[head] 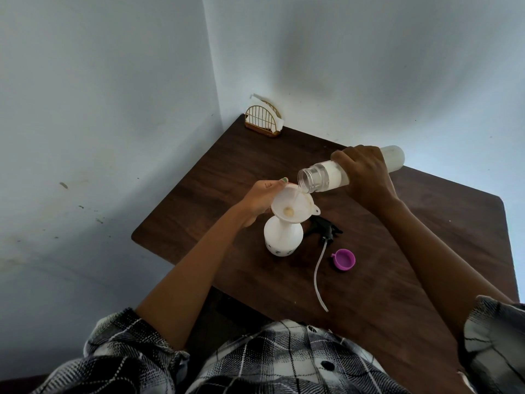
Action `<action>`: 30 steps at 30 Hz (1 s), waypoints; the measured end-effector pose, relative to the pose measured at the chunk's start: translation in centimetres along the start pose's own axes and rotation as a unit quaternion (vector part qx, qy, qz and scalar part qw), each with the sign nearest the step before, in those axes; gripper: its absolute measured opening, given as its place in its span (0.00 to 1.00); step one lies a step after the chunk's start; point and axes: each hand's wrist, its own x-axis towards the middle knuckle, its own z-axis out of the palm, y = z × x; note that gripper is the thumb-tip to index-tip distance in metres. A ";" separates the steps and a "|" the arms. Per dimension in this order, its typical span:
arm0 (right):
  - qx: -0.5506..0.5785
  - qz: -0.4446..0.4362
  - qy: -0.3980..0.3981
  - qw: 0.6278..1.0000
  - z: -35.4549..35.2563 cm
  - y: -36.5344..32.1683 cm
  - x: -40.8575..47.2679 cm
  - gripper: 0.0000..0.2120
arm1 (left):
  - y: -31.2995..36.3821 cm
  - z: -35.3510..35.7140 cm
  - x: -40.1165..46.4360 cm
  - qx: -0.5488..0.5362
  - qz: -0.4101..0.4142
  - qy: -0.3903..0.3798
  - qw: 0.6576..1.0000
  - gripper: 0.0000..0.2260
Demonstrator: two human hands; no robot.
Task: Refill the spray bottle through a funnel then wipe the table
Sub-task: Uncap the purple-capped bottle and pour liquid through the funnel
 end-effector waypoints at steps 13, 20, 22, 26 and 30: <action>0.001 -0.002 -0.009 1.000 -0.2 0.1 0.2 0.21 | 0.3 0.1 -0.2 -0.005 0.001 -0.004 1.000 0.17; -0.007 -0.006 0.003 1.000 0.0 0.3 0.1 0.20 | 0.5 0.1 -0.4 -0.009 0.001 -0.001 1.000 0.13; -0.010 -0.004 0.002 1.000 0.0 0.4 0.1 0.19 | 0.5 0.1 -0.5 -0.010 0.002 0.000 1.000 0.12; -0.009 -0.003 -0.001 1.000 0.0 0.3 0.1 0.20 | 0.6 0.1 -0.5 -0.016 0.005 0.000 1.000 0.13; -0.014 -0.004 0.007 1.000 0.1 0.4 0.2 0.18 | 0.6 0.2 -0.5 -0.010 0.002 0.008 1.000 0.15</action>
